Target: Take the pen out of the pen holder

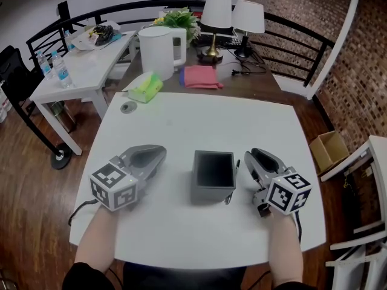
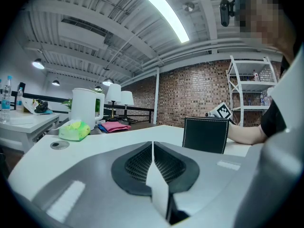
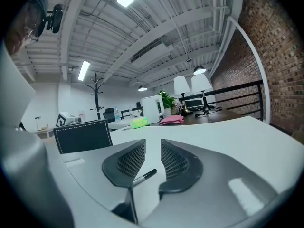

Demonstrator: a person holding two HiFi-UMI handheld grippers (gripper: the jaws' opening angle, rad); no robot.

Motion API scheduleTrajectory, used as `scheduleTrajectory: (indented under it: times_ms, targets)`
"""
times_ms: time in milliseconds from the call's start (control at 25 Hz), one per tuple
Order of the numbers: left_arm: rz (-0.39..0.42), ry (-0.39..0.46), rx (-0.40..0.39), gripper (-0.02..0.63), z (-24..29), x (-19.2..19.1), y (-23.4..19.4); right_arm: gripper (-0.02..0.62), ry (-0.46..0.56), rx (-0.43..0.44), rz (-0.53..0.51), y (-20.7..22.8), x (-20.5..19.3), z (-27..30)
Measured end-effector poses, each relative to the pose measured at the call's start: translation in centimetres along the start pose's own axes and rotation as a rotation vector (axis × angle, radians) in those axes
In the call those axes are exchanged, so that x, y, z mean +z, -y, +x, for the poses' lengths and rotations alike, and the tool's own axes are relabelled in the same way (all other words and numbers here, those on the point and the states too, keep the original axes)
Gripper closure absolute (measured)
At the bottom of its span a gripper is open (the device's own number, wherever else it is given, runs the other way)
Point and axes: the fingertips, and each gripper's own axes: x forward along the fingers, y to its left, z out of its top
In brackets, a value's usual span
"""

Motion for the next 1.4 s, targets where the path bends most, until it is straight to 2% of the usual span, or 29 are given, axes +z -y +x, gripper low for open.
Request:
scheduleTrajectory:
  times_ms: [240, 400, 760, 1400]
  targets:
    - [0.003, 0.012, 0.001, 0.594, -0.1, 0.1, 0.0, 0.541, 0.040, -0.095, -0.096, 2.0, 0.4, -1.5]
    - [0.007, 0.024, 0.003, 0.594, -0.2, 0.3, 0.1, 0.579, 0.078, -0.129, -0.097, 3.4, 1.0, -2.5]
    - [0.008, 0.022, 0.002, 0.594, -0.1, 0.2, 0.1, 0.583, 0.080, -0.146, -0.089, 3.8, 0.8, -2.5]
    - [0.007, 0.021, 0.001, 0.594, -0.2, 0.3, 0.0, 0.583, 0.076, -0.128, -0.092, 3.5, 0.8, -2.4]
